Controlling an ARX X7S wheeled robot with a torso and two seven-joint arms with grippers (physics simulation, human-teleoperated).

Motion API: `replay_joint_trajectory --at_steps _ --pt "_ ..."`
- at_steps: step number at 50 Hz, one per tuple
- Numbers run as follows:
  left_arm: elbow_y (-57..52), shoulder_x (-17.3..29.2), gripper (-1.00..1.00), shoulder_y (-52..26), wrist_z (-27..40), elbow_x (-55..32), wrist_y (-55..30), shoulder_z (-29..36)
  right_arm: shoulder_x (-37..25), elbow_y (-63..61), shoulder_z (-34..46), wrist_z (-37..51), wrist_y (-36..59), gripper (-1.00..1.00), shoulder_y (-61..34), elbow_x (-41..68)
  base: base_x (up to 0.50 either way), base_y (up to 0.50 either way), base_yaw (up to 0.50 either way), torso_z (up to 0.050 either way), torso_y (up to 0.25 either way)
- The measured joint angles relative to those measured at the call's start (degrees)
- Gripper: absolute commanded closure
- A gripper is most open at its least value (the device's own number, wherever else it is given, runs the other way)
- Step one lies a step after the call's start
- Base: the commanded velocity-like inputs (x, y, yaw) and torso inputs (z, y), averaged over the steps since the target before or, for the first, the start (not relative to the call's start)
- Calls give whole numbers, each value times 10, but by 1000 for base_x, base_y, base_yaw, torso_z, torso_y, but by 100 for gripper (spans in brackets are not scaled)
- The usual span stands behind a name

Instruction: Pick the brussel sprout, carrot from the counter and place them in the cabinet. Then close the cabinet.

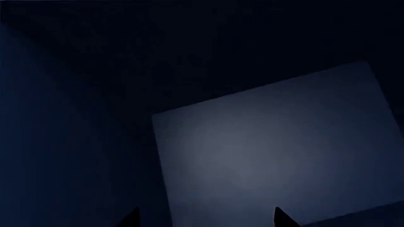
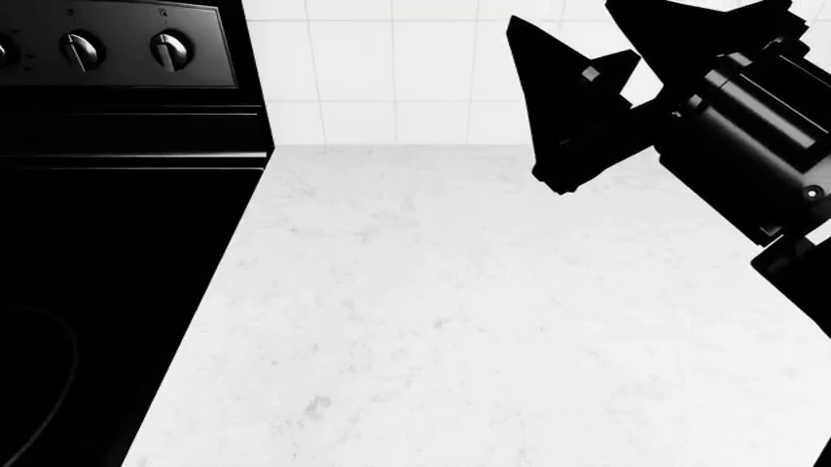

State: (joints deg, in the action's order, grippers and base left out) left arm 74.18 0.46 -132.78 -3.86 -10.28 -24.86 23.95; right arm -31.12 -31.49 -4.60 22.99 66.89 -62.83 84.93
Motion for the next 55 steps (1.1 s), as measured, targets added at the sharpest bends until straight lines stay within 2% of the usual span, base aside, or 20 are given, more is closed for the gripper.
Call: replay_joint_trajectory --at_steps 14,29,55 --pt "6 -3 -100 -7 -10 -15 -3 2 -2 -2 3 -1 -6 -100 5 0 0 0 0 0 0" --pt "-2 -2 -100 -14 -27 -56 50 20 -3 -1 5 -3 -14 -100 8 -5 0 0 0 0 0" --pt "-338 69 -100 90 37 -110 29 8 -6 0 10 -3 -24 -100 6 -8 0 0 0 0 0"
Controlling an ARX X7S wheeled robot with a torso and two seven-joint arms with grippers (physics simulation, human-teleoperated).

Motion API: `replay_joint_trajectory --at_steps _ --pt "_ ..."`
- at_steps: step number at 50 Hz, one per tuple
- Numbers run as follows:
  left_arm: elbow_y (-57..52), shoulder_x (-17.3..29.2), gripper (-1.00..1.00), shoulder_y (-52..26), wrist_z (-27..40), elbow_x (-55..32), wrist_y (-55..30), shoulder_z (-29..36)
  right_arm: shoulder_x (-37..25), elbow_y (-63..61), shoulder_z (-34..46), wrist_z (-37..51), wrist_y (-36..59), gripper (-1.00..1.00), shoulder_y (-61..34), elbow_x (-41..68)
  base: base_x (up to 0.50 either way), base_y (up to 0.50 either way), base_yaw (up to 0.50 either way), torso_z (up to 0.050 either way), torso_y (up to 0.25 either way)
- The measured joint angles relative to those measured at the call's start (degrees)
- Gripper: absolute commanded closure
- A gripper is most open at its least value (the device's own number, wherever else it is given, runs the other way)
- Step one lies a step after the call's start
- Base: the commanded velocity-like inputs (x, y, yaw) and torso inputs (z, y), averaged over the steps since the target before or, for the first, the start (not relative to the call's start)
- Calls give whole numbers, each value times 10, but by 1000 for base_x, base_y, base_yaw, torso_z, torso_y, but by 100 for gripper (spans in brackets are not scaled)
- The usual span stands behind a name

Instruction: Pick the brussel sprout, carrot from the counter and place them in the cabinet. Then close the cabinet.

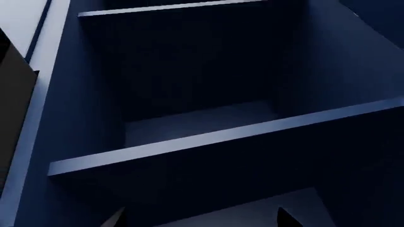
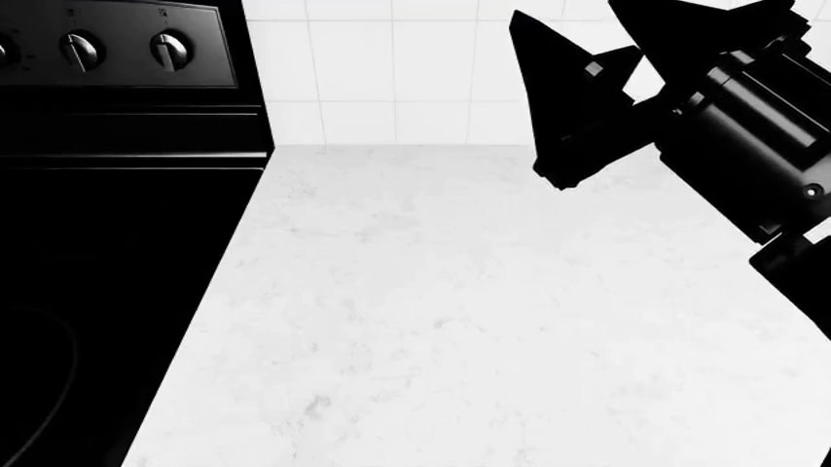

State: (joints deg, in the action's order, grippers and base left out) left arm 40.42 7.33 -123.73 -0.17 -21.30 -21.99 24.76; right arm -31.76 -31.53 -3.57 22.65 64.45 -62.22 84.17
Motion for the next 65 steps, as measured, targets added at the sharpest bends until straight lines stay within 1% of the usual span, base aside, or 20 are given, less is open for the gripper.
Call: replay_joint_trajectory --at_steps 16,32,40,49,65 --pt "-194 36 -100 57 46 -2 -10 0 -2 2 4 1 -5 -100 -2 2 0 0 0 0 0" --pt "-372 81 -100 137 69 -33 -79 11 -11 6 3 2 -8 -100 -9 6 0 0 0 0 0" --pt "-443 106 -100 178 65 -60 -109 12 -19 5 -2 2 -10 -100 -8 8 0 0 0 0 0" --pt "-510 136 -100 222 44 -91 -130 21 -26 2 -7 5 -13 -100 -3 12 0 0 0 0 0" --pt "-575 177 -100 290 7 -119 -148 53 -34 -7 -17 0 -24 -100 25 7 0 0 0 0 0"
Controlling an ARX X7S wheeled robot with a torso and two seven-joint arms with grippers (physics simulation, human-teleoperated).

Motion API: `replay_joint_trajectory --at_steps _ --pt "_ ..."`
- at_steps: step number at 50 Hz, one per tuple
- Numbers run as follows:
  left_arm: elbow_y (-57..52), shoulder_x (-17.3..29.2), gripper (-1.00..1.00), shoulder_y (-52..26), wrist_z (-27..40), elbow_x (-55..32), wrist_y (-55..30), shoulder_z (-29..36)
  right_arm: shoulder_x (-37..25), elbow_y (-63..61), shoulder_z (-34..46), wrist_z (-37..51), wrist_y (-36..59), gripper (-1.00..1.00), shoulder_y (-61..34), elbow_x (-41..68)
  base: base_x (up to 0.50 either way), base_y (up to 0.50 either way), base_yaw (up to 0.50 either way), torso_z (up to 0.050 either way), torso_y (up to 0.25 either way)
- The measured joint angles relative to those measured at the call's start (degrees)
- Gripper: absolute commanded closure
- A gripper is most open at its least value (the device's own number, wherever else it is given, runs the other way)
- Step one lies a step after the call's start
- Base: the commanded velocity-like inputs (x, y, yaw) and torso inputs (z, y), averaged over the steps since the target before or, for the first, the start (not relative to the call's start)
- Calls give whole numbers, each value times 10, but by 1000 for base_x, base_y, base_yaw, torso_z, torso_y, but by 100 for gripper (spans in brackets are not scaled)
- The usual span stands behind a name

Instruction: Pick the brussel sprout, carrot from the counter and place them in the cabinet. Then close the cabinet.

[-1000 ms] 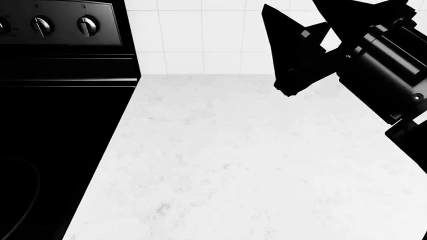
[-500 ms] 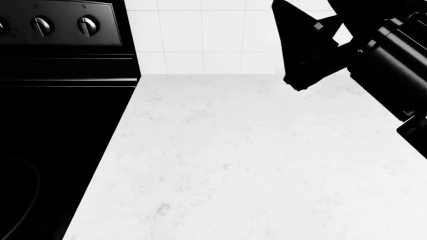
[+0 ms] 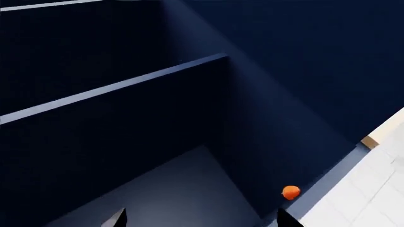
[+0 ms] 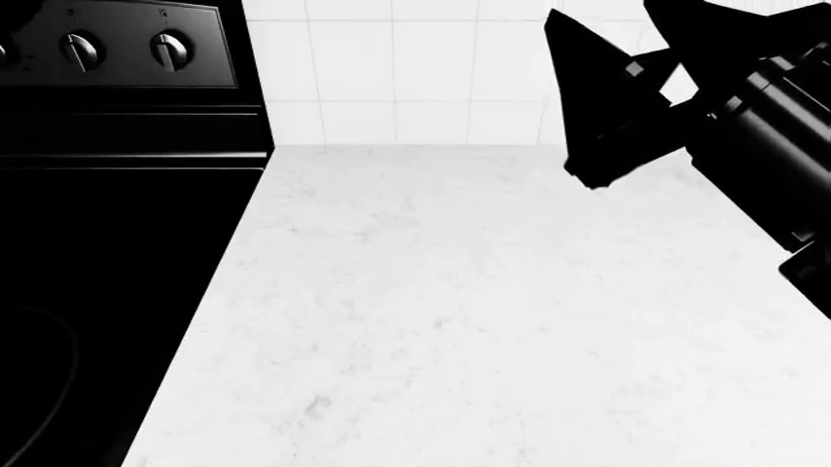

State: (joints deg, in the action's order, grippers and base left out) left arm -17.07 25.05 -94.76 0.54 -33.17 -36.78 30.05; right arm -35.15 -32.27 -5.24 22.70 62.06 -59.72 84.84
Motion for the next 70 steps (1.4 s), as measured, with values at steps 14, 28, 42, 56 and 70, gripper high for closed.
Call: replay_joint_trajectory --at_steps 14,28,42,56,70 --pt "-22 22 -100 59 -8 -14 -23 31 -9 -14 -15 -4 -14 -100 43 -18 0 0 0 0 0" --pt "-22 37 -100 109 -19 -28 -42 59 -15 -23 -28 0 -27 -100 71 -37 0 0 0 0 0" --pt "-12 52 -100 150 -11 -41 -50 57 -5 -22 -30 6 -44 -100 78 -59 0 0 0 0 0" --pt "-11 63 -100 182 15 -55 -53 38 0 -24 -35 11 -57 -100 93 -69 -31 -30 0 0 0" --pt "-8 62 -100 192 36 -67 -58 20 2 -24 -36 15 -64 -100 103 -73 -137 -186 0 0 0"
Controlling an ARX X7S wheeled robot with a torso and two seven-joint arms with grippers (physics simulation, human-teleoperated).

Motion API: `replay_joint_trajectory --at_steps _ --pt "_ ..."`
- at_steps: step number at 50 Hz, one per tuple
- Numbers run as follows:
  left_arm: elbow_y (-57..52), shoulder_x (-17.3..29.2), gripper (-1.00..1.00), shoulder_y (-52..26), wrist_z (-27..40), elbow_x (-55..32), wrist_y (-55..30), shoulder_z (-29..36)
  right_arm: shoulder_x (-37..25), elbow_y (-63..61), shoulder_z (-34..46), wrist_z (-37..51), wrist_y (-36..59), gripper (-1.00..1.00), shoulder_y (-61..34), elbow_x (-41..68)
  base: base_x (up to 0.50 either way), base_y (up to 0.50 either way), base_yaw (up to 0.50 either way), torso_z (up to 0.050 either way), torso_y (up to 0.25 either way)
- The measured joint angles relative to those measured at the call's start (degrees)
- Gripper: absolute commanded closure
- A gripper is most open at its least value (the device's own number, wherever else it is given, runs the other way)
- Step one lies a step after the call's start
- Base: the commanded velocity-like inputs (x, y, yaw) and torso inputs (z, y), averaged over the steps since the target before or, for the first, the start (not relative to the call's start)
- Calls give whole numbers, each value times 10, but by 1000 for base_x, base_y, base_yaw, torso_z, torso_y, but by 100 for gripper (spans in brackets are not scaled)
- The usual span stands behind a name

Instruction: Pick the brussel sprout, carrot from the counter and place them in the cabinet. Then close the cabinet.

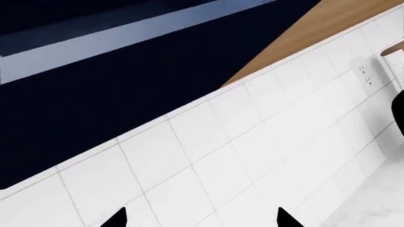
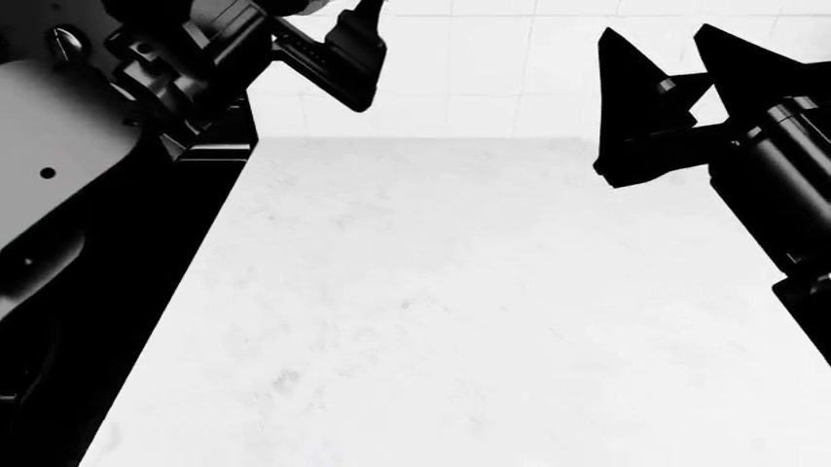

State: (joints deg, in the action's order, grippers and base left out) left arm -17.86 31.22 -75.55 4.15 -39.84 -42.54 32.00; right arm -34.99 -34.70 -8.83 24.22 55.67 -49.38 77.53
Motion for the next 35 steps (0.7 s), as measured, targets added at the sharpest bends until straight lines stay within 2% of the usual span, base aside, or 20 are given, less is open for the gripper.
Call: replay_joint_trajectory --at_steps 6,18,27,35 --pt "-1 0 -100 2 6 -5 -2 -6 -1 2 1 3 -1 -100 0 -2 -51 -227 0 0 0" --pt "-4 -1 -100 4 14 -12 -5 -13 -2 9 0 14 -2 -100 0 -3 0 0 -417 0 0" --pt "-8 2 -100 5 19 -17 -7 -17 -3 12 1 18 -5 -100 -1 -7 -1 -13 0 0 0" --pt "-9 5 -100 9 19 -19 -4 -19 -4 16 4 21 -5 -100 -6 -9 -129 -218 0 0 0"
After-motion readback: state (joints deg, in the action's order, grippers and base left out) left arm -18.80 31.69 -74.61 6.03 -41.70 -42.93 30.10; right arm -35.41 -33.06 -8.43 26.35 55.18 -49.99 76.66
